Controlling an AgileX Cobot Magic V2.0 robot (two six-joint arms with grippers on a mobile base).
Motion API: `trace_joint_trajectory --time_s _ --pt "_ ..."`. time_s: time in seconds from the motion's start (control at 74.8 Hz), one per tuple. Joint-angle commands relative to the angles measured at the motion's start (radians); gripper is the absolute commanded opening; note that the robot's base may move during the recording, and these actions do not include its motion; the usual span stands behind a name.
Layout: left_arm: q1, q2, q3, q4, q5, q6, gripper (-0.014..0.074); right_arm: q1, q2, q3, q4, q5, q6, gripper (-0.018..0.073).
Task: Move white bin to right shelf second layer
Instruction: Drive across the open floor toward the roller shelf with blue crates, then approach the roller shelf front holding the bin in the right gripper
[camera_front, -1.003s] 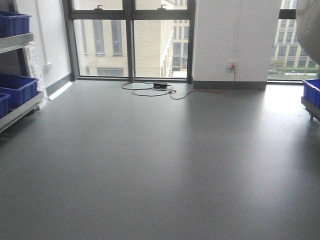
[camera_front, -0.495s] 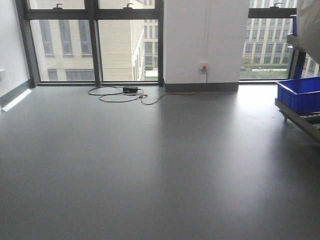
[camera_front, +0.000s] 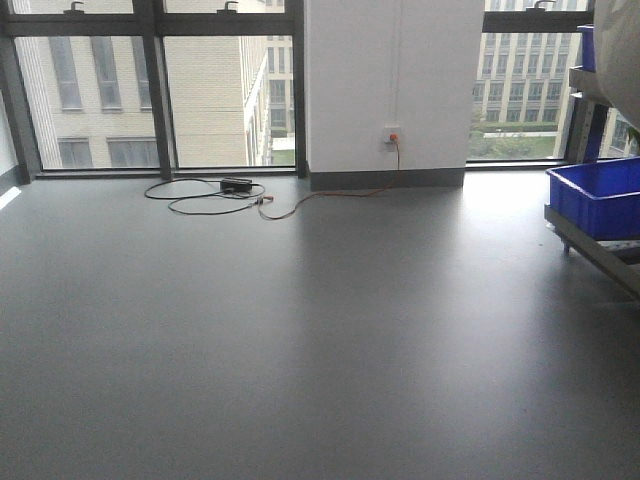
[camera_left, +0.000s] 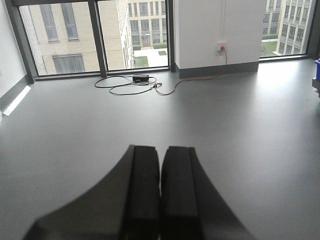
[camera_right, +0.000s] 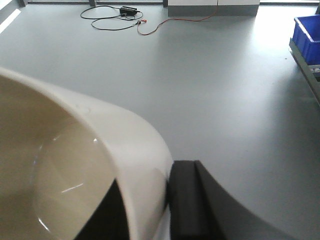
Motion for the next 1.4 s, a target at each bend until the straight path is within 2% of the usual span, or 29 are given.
trace_joint_trajectory --time_s 0.0,1.391 --pt "-0.004 -0.014 0.037 0.000 -0.087 -0.005 0.0085 -0.005 0.002 -0.031 0.005 -0.100 -0.004 0.0056" --pt "-0.004 -0.014 0.037 0.000 -0.087 -0.005 0.0085 -0.005 0.002 -0.031 0.005 -0.100 -0.004 0.0056"
